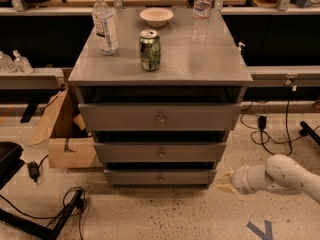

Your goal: Close middle drawer

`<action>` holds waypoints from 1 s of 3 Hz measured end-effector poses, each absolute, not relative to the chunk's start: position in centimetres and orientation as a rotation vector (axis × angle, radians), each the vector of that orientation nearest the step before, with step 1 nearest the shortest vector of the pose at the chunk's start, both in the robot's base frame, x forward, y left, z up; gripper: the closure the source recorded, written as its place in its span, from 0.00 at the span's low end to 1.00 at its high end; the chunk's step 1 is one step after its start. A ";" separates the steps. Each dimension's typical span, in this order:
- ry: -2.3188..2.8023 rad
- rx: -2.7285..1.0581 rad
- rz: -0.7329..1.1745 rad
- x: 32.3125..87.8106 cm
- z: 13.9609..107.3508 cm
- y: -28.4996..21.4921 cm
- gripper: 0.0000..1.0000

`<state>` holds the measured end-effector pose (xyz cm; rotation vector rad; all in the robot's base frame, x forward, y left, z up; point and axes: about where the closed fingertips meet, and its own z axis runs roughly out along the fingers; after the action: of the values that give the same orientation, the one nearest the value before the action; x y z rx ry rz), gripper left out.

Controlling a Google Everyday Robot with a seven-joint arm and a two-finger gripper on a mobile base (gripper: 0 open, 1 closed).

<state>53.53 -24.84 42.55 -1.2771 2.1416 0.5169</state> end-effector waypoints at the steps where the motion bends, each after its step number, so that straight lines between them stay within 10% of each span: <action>1: 2.212 -1.234 0.334 51.2 47.2 -27.2 1.00; 3: 2.210 -1.247 0.265 50.1 49.6 -26.9 1.00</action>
Offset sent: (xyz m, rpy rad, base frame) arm -0.0205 -0.0207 0.0396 -0.0990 -0.0304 -0.0755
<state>50.12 -26.92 49.57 -1.2468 2.2099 0.2647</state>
